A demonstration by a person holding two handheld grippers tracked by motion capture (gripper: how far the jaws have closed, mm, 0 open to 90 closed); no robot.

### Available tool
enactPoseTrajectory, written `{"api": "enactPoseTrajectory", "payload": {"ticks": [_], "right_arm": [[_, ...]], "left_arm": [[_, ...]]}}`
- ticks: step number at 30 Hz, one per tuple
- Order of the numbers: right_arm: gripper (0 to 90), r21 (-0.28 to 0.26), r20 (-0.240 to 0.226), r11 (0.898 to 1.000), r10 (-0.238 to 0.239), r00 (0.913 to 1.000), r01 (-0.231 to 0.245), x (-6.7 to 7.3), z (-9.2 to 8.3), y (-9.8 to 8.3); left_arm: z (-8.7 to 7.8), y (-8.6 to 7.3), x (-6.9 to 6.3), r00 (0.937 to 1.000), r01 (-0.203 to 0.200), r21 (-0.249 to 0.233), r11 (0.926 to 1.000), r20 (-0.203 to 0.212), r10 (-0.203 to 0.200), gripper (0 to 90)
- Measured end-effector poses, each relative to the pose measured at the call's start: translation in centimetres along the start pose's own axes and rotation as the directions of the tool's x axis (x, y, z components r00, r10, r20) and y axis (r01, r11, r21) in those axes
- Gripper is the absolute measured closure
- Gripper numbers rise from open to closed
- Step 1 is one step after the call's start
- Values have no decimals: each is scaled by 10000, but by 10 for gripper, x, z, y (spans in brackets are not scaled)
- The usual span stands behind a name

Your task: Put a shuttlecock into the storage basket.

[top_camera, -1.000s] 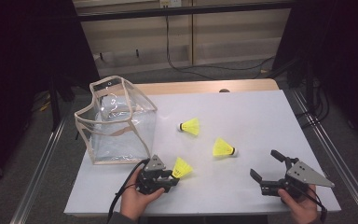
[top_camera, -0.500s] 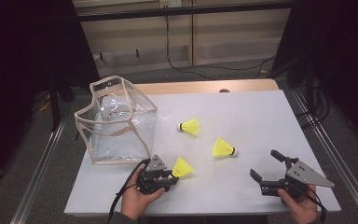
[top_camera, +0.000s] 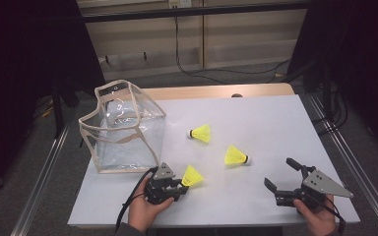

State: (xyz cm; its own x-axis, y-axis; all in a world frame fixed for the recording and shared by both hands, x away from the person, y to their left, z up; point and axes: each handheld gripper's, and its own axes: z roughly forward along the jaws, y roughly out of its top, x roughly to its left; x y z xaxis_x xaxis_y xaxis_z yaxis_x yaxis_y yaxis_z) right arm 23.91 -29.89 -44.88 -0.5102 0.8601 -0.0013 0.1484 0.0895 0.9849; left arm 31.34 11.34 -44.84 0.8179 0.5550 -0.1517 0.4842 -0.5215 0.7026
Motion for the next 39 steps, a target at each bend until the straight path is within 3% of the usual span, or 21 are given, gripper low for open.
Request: {"api": "enactPoseTrajectory", "payload": {"ticks": [5, 11, 22, 39], "right_arm": [[10, -9, -20, 10000, -39, 10000, 39, 0, 0, 0], [11, 9, -38, 10000, 1, 10000, -1, 0, -1, 0], [12, 14, -11, 10000, 54, 10000, -54, -1, -1, 0], [12, -45, -37, 10000, 42, 10000, -42, -1, -2, 0]], "left_arm": [[-1, 1, 0, 9981, 518, -17, 9987, 338, -517, 646], [-8, 3, 3, 9965, 773, -277, 9966, 333, -764, 646], [-18, 17, 1, 9965, 760, -504, 9958, 401, -740, 647], [-23, 32, 7, 9920, 1143, -438, 9925, 582, -1117, 647]]}}
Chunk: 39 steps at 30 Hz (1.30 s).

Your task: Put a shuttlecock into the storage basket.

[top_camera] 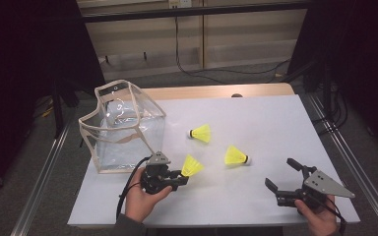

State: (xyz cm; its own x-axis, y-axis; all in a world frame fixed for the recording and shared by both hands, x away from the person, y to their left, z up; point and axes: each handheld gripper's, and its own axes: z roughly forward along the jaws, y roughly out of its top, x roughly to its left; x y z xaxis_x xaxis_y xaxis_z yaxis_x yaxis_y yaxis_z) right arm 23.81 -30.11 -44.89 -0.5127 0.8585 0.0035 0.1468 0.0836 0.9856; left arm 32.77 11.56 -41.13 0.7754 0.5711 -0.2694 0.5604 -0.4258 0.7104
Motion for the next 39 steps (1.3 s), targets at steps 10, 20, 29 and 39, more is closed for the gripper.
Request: {"api": "enactPoseTrajectory", "payload": {"ticks": [10, 20, 29, 39], "right_arm": [[14, -1, -15, 10000, 11, 10000, -11, 1, 0, 0], [16, -38, -9, 10000, -2, 10000, 2, 1, -1, 1], [16, -20, -32, 10000, 0, 10000, 0, 1, -1, 0], [16, 5, -45, 10000, -4, 10000, 4, 1, 0, 0]], "left_arm": [[-4, 9, 1, 9999, 136, 148, 9998, 37, -137, 647], [-8, 17, 1, 9996, 284, 413, 9987, 27, -285, 648], [-12, 29, -1, 9996, 268, 490, 9984, 99, -273, 648], [-13, 35, -1, 9994, 297, 710, 9970, 134, -307, 648]]}}
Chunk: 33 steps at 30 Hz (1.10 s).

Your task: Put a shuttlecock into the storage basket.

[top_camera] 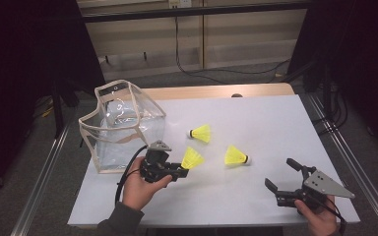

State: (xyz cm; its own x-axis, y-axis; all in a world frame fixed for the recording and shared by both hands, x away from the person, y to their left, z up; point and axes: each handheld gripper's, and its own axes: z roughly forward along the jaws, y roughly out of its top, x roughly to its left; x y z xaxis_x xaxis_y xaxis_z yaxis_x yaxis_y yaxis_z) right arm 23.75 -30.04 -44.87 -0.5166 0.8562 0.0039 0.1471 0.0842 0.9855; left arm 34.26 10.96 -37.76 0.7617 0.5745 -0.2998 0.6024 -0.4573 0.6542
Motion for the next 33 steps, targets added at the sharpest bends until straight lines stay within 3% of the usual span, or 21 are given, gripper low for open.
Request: {"api": "enactPoseTrajectory", "payload": {"ticks": [33], "right_arm": [[18, 17, -44, 10000, 13, 10000, -13, 1, 0, 0]], "left_arm": [[-13, 22, -1, 9999, 96, 115, 9999, 74, -97, 648]]}}
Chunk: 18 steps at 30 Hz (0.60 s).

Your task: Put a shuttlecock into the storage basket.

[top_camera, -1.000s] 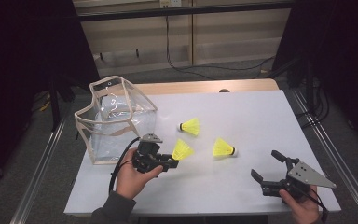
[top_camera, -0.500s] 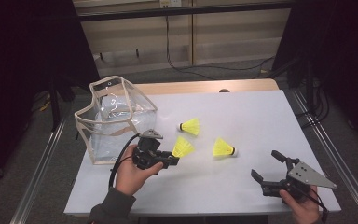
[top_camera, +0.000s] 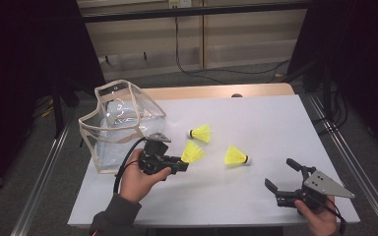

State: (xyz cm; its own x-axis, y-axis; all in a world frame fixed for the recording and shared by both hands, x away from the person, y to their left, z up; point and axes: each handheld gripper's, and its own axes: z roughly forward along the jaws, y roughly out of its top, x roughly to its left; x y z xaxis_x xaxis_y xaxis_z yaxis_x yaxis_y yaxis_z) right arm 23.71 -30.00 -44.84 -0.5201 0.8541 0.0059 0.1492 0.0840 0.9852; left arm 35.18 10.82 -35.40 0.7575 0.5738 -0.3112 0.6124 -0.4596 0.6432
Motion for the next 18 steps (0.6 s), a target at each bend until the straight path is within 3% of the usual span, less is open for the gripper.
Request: {"api": "enactPoseTrajectory", "payload": {"ticks": [18], "right_arm": [[18, -18, -17, 10000, -11, 10000, 11, 0, 0, 0]], "left_arm": [[-7, 7, 7, 9999, 95, 80, 9999, -131, -94, 649]]}}
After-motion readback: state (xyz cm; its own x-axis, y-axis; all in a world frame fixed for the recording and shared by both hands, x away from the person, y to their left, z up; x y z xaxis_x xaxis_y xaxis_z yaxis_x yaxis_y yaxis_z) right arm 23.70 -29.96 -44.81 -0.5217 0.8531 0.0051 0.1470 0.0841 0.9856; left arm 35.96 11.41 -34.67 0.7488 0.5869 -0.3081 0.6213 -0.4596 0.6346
